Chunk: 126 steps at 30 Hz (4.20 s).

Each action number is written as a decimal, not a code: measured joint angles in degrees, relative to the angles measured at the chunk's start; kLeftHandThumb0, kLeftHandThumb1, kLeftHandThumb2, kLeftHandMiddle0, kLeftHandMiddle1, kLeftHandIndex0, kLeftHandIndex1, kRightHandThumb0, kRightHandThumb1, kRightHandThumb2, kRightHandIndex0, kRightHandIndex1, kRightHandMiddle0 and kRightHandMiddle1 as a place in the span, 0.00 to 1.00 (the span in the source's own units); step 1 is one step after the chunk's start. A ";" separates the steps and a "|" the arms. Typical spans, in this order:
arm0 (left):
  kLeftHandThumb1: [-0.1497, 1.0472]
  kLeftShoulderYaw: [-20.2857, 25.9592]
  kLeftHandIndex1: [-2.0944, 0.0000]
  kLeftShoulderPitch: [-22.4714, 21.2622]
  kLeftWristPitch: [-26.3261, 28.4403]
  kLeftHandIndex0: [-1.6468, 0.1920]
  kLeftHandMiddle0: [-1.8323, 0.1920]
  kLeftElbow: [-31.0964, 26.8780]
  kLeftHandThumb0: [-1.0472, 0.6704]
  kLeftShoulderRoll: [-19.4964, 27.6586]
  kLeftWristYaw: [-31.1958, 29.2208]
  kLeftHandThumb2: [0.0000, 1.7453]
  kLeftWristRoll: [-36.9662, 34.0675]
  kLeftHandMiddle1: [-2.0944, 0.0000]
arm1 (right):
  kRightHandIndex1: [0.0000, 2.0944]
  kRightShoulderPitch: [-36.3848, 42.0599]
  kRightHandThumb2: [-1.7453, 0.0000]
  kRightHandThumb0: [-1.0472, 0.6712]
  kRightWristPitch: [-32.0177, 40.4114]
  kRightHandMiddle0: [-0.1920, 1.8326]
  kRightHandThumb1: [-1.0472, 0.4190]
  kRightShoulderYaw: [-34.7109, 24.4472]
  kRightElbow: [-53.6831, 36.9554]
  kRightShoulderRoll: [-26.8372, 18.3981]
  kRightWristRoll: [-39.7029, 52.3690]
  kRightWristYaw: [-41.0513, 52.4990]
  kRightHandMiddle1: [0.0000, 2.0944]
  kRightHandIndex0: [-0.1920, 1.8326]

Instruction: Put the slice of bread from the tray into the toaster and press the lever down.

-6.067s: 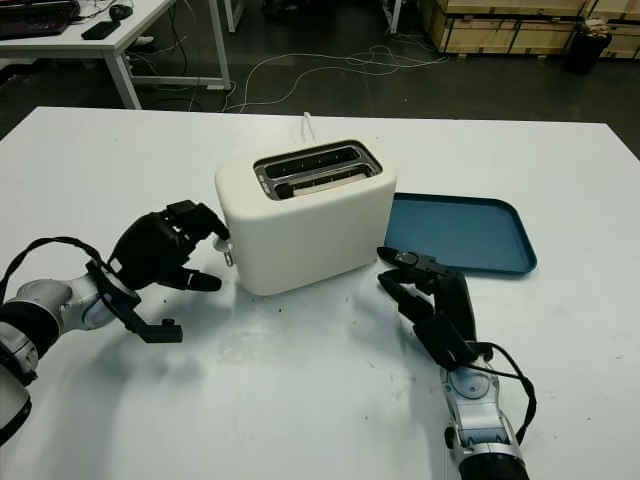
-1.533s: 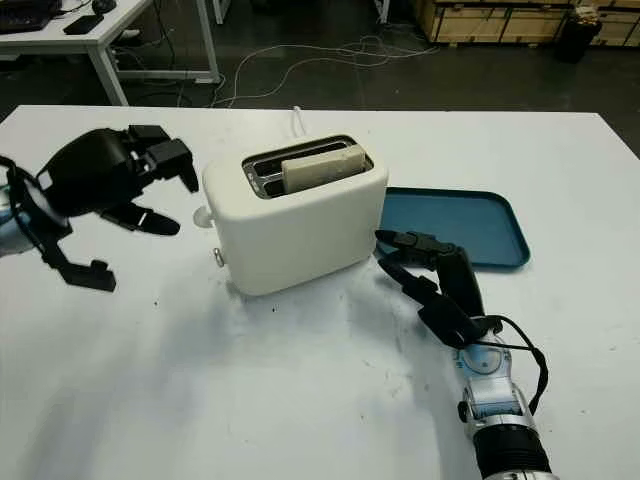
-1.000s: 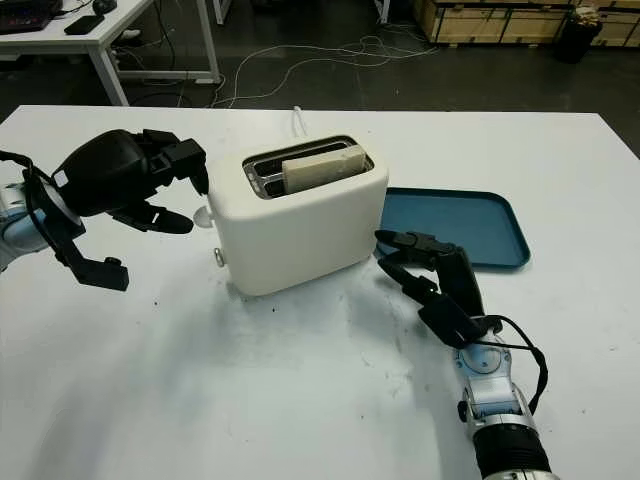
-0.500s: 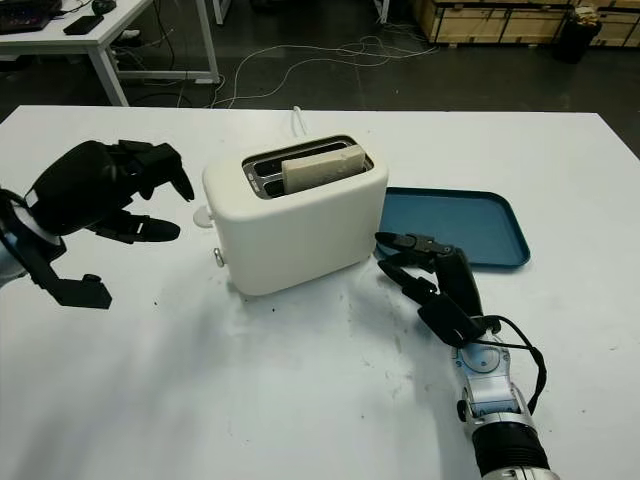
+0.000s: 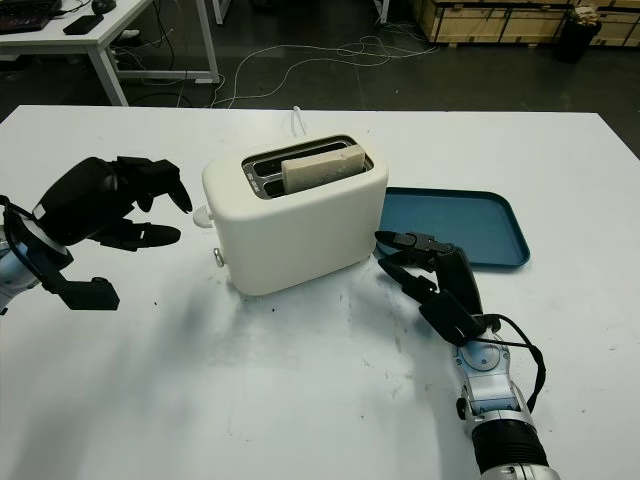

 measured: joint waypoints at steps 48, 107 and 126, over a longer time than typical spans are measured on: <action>0.89 -1.91 0.37 -1.23 -0.47 0.65 0.52 3.47 0.16 -2.90 1.15 0.24 0.01 0.17 | 0.40 2.03 0.92 0.25 -0.08 0.57 0.09 -0.91 -1.59 0.04 2.60 1.61 0.01 0.43; 0.80 -19.50 0.99 0.47 24.98 0.10 0.34 14.06 0.08 -16.09 16.77 0.01 -2.57 0.53 | 0.41 9.86 0.92 0.24 1.30 0.58 0.09 -0.26 -9.10 -0.51 1.11 3.24 0.01 0.44; 0.82 -19.65 0.99 -0.37 21.35 0.12 0.32 16.43 0.09 -16.05 16.77 0.00 -3.84 0.39 | 0.40 7.48 0.92 0.23 2.27 0.58 0.09 0.05 -7.64 -0.32 1.11 3.45 0.01 0.43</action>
